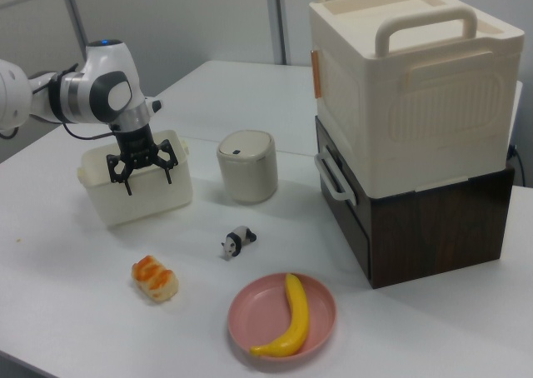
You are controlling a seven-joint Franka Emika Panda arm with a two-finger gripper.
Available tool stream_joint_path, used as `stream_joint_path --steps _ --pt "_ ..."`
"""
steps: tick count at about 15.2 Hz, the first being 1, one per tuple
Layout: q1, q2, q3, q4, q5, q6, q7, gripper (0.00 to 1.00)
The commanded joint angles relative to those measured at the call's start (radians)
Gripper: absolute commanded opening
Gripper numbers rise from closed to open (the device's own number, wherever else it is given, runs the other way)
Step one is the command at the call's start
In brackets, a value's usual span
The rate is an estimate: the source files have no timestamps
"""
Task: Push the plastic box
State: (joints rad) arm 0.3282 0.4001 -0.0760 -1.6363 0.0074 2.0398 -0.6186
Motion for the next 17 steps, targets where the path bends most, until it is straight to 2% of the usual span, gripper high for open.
stream_joint_path --steps 1,4,7,10,12,17 --pt "0.021 0.009 -0.010 0.006 -0.021 0.039 0.028 1.00" --pt "0.034 0.009 -0.010 0.007 -0.033 0.075 0.025 1.00" --pt "0.032 -0.001 -0.008 0.006 -0.093 0.085 0.020 1.00" --pt "-0.001 -0.079 -0.007 -0.034 -0.076 0.012 0.058 1.00" --pt "-0.044 -0.125 -0.007 -0.031 -0.067 -0.077 0.185 1.00" --pt "-0.175 -0.243 0.045 -0.031 -0.058 -0.176 0.552 1.00"
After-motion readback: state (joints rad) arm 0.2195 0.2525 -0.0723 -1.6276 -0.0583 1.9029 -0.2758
